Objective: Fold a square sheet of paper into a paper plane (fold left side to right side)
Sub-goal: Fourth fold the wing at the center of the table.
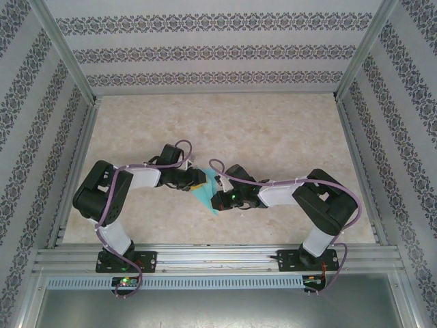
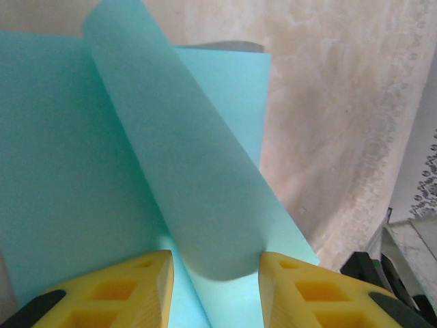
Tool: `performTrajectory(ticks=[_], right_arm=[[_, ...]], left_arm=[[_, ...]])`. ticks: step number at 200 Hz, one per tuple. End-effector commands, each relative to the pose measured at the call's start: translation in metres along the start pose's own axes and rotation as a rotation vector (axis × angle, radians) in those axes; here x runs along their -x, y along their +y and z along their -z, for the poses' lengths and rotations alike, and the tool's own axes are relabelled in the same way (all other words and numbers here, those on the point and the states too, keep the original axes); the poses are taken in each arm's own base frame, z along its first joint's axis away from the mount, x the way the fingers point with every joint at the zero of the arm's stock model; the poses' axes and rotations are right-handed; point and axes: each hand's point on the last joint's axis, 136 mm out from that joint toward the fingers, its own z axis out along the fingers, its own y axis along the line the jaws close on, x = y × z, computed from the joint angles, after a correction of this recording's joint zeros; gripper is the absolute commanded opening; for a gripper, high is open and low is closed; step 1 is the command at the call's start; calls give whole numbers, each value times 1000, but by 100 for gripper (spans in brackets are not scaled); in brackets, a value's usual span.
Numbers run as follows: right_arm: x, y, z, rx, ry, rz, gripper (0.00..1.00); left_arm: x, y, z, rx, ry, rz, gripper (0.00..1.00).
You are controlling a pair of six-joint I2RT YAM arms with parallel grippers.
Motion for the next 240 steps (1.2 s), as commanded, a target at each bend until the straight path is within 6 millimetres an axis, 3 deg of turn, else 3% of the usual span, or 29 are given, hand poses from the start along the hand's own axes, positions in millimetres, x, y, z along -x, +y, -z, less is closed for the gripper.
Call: performTrajectory(ticks=[1, 38, 96, 178, 209, 240], right_arm=[[-2, -2, -2, 16, 10, -16, 3], [-1, 0, -2, 25, 15, -16, 5], [3, 3, 0, 35, 6, -18, 12], [23, 15, 33, 62, -91, -3, 44], [39, 8, 43, 67, -143, -39, 47], [48, 13, 37, 83, -137, -49, 46]], left_arm=[[-4, 17, -4, 104, 28, -10, 37], [-7, 32, -9, 158, 51, 11, 37], [-8, 39, -10, 190, 56, 16, 36], [-8, 40, -11, 189, 55, 26, 36], [-7, 39, -11, 188, 51, 25, 36], [-8, 39, -11, 187, 50, 26, 36]])
